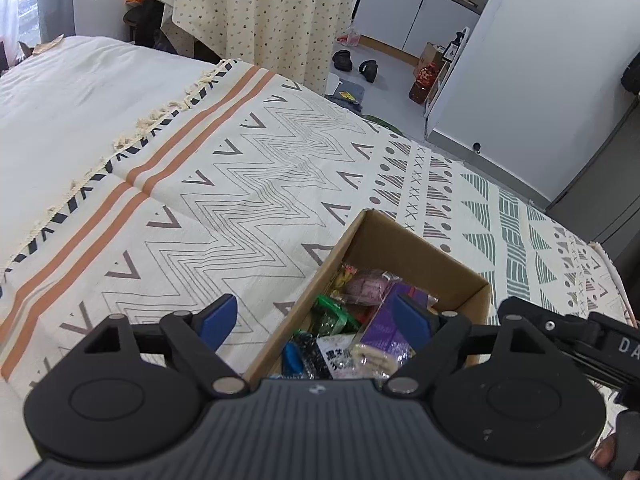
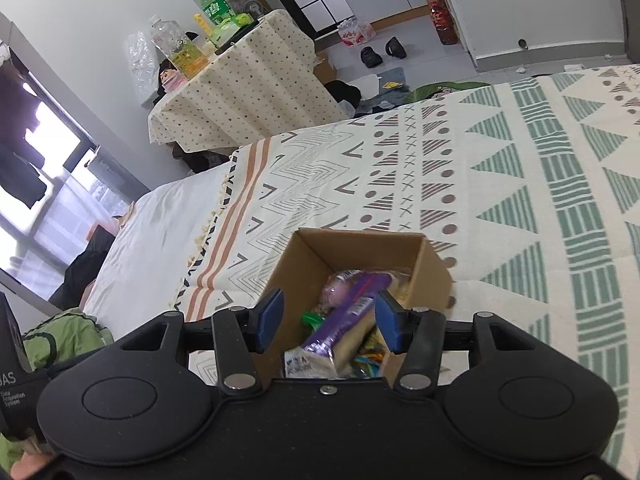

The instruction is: Organize snacks

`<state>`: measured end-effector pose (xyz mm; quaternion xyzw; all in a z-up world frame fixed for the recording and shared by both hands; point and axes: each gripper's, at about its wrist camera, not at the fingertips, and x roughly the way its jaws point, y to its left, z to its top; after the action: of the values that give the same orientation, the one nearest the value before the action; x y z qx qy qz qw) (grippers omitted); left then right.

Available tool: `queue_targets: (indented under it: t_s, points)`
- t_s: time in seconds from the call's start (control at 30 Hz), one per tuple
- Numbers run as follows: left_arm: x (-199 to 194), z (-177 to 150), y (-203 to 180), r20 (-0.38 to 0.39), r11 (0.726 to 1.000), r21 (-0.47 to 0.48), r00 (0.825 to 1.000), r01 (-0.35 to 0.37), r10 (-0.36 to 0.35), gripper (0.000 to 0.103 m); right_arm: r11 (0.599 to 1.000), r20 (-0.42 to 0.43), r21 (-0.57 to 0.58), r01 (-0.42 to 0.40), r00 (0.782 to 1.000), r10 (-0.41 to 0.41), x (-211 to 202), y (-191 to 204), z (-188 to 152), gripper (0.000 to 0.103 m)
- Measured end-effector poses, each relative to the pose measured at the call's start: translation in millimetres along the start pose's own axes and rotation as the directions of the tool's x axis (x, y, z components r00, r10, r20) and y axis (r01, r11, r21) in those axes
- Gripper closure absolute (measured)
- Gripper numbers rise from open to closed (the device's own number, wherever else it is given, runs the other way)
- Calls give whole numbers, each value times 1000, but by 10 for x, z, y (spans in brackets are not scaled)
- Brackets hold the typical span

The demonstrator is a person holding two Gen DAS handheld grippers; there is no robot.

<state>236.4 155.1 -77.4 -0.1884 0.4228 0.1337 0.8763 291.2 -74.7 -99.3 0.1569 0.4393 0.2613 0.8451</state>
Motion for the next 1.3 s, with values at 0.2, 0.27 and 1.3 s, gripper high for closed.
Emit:
queue_targets:
  t_s: [0.2,0.27,1.3]
  points:
    - [-172,-83,-92,1,999,50,1000,-7,7,13,999,22,-5,37,999,-37,-245,-67,-57,38]
    - [-250,-121,-104,1,998,55,1000,-9,9,12,998,28,-10,63,998,-62,-341,-84,-76,32]
    - [-1468,-894,-526,38,963,262,997,61,-73,0,951,153,-32,307,942,-299,-1999,-51,-836,0]
